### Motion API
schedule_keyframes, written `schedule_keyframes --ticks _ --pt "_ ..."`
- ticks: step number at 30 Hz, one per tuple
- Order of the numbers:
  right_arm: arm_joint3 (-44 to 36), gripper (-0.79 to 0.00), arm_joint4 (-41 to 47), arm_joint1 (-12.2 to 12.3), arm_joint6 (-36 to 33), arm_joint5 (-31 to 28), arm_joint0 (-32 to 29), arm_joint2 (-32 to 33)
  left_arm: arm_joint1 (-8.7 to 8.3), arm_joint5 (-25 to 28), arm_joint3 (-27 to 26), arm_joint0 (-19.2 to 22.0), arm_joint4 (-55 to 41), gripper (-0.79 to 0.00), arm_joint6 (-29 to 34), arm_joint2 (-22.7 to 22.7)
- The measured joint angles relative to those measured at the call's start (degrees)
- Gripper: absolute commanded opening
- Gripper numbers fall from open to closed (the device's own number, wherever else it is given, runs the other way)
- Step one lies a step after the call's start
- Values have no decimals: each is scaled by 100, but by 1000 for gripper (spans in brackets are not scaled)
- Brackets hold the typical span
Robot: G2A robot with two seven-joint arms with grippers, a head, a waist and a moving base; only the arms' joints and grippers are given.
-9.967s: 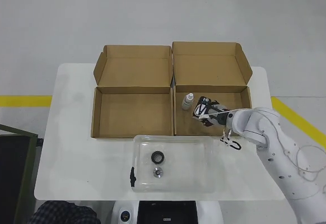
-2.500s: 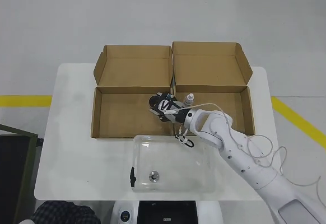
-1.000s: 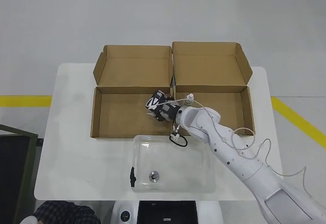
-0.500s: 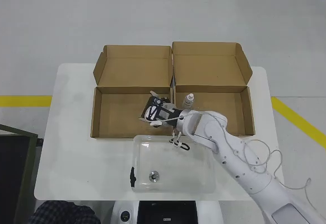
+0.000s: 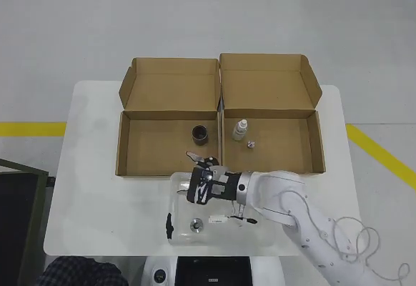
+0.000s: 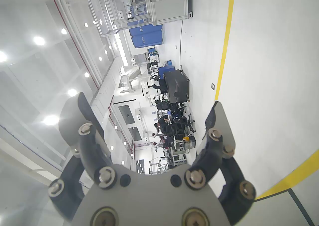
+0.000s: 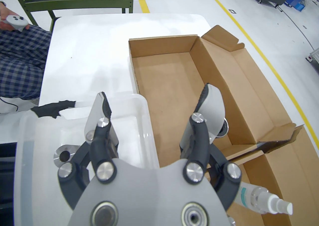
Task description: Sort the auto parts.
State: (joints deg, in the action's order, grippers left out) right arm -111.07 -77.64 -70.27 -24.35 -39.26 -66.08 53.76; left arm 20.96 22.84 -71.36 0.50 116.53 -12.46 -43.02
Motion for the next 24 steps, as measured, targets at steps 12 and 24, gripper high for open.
schedule_keyframes --ticks 12,24 --pt "-360 -111 -348 229 127 -742 -831 311 0 0 0 0 0 0 0 0" --pt "-127 -166 -633 362 128 -1307 -1050 322 0 0 0 0 0 0 0 0"
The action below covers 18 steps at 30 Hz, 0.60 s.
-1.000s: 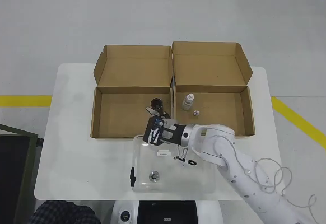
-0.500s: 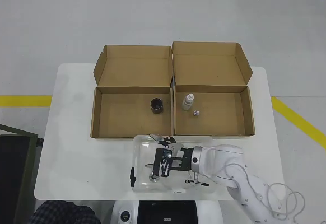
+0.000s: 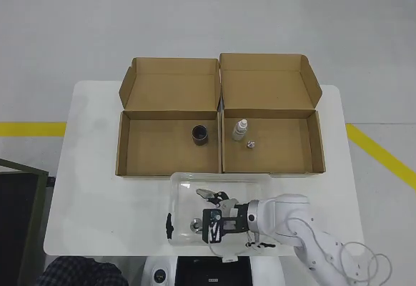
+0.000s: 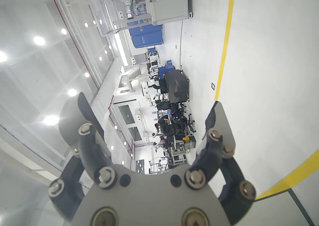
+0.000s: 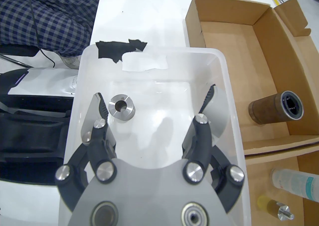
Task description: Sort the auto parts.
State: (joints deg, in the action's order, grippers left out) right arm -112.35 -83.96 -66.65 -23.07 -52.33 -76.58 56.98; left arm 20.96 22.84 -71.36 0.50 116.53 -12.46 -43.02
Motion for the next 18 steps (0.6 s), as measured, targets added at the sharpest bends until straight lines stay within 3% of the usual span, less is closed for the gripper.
schedule_keyframes --ticks 18 --pt "624 -206 -324 30 -22 -167 305 -404 0 0 0 0 0 0 0 0"
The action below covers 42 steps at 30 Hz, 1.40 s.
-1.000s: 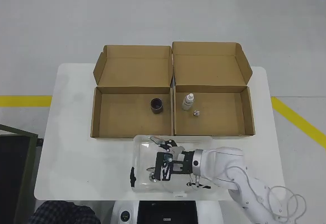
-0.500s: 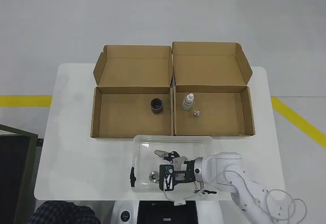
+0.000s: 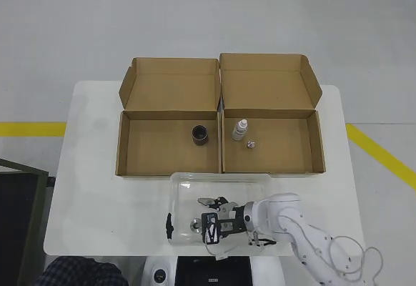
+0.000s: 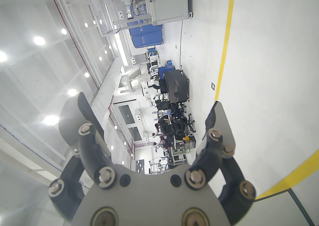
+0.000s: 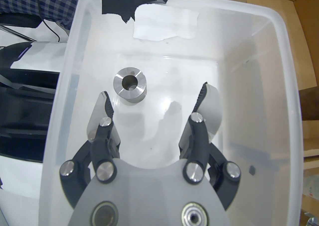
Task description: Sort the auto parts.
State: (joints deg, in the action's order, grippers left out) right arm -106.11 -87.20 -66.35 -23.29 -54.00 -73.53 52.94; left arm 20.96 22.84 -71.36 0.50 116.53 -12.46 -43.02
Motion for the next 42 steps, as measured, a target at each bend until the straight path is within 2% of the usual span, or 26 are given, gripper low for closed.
schedule_keyframes --ticks 13,18,19,20,31,36,40,42 --pt "409 -246 -75 -79 164 187 330 -464 0 0 0 0 0 0 0 0" --pt "506 -326 -82 -99 204 222 423 -575 0 0 0 0 0 0 0 0" --pt "538 -379 -79 -104 219 231 449 -598 0 0 0 0 0 0 0 0" --pt "563 -397 -71 -108 229 234 467 -615 0 0 0 0 0 0 0 0" --pt "807 -465 46 -152 274 232 656 -809 0 0 0 0 0 0 0 0" --pt "897 -576 136 -173 271 244 744 -863 0 0 0 0 0 0 0 0" --pt "880 -773 242 -175 275 247 785 -853 0 0 0 0 0 0 0 0" --pt "851 -785 318 -169 297 250 790 -820 0 0 0 0 0 0 0 0"
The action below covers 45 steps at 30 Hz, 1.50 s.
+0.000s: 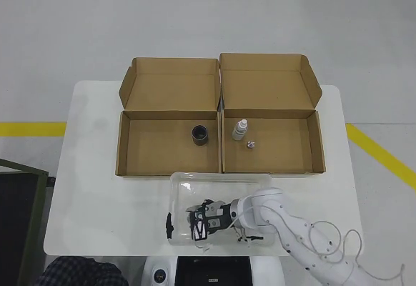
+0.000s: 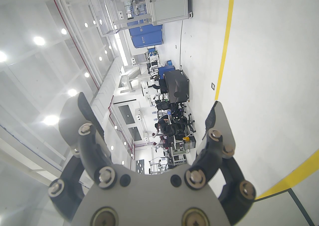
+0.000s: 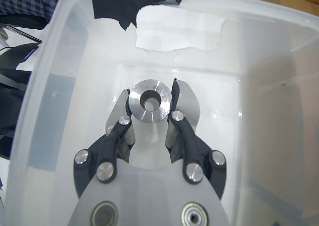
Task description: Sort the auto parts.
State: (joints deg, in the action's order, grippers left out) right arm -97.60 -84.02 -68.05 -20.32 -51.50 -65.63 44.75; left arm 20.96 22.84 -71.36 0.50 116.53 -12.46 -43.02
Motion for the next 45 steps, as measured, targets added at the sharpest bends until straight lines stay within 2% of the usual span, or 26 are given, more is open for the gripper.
schedule_keyframes --ticks 9,28,45 --pt "-360 -785 516 96 68 -70 -90 421 0 0 0 0 0 0 0 0" --pt "-1084 -785 2384 361 621 6 -647 1792 0 0 0 0 0 0 0 0" --pt "-1012 -785 3529 450 1016 100 -792 2358 0 0 0 0 0 0 0 0"
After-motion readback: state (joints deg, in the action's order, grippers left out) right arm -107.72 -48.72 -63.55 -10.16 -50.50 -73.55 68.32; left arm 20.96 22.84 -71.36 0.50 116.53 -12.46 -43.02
